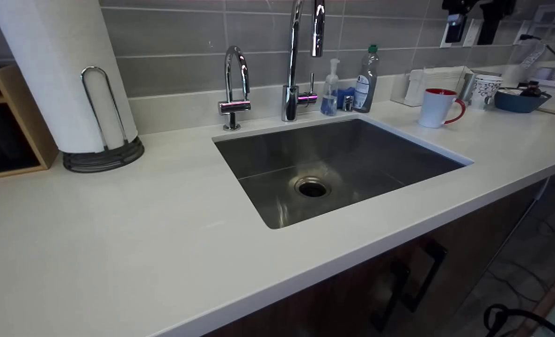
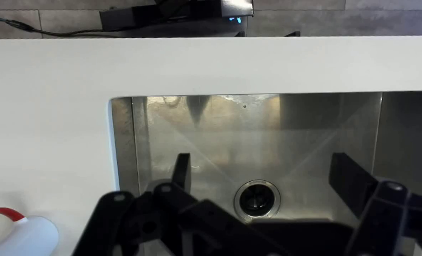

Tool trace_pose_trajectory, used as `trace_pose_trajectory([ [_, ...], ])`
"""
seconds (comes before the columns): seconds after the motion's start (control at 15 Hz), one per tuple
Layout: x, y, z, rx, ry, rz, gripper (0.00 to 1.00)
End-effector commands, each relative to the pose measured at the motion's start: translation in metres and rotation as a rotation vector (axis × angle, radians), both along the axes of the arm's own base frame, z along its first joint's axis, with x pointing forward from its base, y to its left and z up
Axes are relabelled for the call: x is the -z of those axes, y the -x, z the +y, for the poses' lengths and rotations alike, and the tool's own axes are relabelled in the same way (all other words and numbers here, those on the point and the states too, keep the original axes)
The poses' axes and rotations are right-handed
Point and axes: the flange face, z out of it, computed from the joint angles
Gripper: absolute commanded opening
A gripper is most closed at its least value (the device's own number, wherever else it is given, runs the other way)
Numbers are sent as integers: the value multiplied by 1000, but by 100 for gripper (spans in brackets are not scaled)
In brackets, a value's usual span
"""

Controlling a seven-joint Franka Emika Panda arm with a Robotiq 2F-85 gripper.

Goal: Put the cup in the sink

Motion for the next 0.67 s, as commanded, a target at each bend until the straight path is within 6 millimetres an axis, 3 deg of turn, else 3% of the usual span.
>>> trace_pose_trajectory([
  [0.0, -1, 0, -5, 2, 8, -13, 100],
  [0.27, 0, -2, -45, -88, 39, -103, 100],
  [0.6, 14, -5, -128, -44, -11, -177, 100],
])
